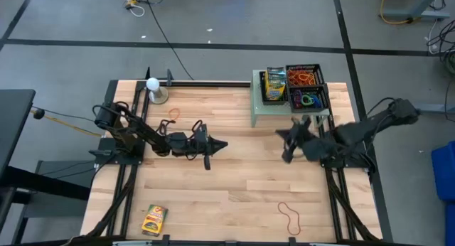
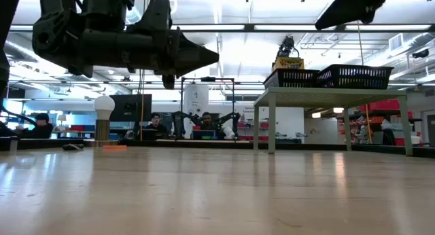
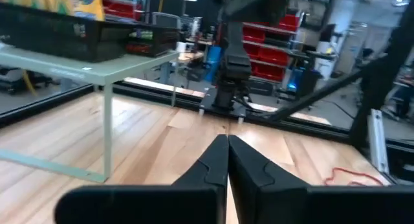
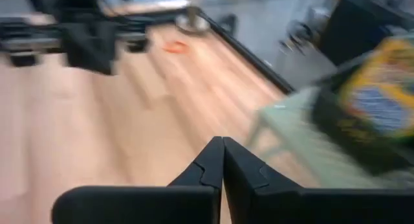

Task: Pick & Place Office Desk Supplies
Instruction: Put the yellow crayon box into the left black bin on the shelf

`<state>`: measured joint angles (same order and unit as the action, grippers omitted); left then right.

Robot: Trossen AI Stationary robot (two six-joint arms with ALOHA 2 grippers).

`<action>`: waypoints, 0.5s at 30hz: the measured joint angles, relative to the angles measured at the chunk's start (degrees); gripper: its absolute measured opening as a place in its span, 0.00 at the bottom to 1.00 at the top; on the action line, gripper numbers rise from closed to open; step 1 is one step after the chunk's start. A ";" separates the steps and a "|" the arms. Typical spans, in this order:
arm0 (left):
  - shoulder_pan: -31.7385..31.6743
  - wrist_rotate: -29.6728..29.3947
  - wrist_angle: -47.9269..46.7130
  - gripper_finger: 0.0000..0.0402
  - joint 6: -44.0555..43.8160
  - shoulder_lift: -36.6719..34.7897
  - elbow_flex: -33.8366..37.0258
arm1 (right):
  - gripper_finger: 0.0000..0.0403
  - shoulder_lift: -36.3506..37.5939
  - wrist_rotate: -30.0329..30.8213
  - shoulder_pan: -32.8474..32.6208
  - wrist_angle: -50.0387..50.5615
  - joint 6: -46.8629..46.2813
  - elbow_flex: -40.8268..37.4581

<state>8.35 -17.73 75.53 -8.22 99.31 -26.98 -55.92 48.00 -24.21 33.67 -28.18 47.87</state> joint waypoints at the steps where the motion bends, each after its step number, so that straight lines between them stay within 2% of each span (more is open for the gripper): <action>1: 0.10 1.07 0.00 0.02 0.12 0.00 0.00 | 0.02 0.00 0.42 -1.59 -4.54 1.26 -2.47; 5: 1.89 7.72 -4.88 0.02 0.15 -1.74 -0.29 | 0.01 0.00 1.63 -6.08 -25.62 7.74 -12.01; 8: 4.49 7.62 -13.26 0.02 0.13 -4.80 -1.95 | 0.03 0.00 2.92 -7.73 -34.93 12.39 -16.58; 11: 6.94 7.12 -26.11 0.02 -0.96 -8.03 -5.01 | 0.04 0.04 3.07 -8.15 -38.73 13.93 -18.92; 15: 10.29 6.96 -49.12 0.03 -6.09 -10.91 -11.18 | 0.03 0.06 3.09 -8.13 -41.98 12.78 -21.32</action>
<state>18.64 -10.78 26.41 -14.31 88.40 -38.17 -55.86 51.09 -32.34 -8.31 -15.40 26.56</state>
